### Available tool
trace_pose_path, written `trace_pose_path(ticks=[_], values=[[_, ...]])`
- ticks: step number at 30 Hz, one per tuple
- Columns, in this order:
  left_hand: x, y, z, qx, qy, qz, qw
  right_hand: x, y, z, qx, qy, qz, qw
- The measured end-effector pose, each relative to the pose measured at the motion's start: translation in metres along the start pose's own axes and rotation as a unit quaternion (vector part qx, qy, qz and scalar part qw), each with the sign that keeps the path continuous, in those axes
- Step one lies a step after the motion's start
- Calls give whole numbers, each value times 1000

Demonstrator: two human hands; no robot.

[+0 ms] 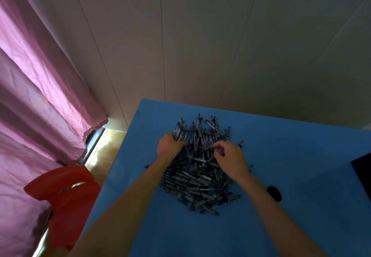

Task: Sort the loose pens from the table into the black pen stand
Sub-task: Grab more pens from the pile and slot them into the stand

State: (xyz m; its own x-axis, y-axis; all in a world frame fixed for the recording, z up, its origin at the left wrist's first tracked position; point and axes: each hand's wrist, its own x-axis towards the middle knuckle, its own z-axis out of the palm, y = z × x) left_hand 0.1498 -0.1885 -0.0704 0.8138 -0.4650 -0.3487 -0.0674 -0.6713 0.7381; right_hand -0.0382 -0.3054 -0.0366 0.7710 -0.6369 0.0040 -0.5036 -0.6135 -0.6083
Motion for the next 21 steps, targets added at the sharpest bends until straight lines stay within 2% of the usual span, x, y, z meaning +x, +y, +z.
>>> trace_pose_path(ticks=[6,11,15,21], values=[[-1,-12,-15,-109,72,45,990,4,-13,5,3,8,-14,1000],[2,-18,-27,-216,37,51,974,12,-23,8,7,12,-29,999],[7,-18,-34,-244,64,78,965,29,-35,14,-12,32,-61,998],[7,-27,-31,-217,160,127,955,43,-52,31,-34,49,-95,994]])
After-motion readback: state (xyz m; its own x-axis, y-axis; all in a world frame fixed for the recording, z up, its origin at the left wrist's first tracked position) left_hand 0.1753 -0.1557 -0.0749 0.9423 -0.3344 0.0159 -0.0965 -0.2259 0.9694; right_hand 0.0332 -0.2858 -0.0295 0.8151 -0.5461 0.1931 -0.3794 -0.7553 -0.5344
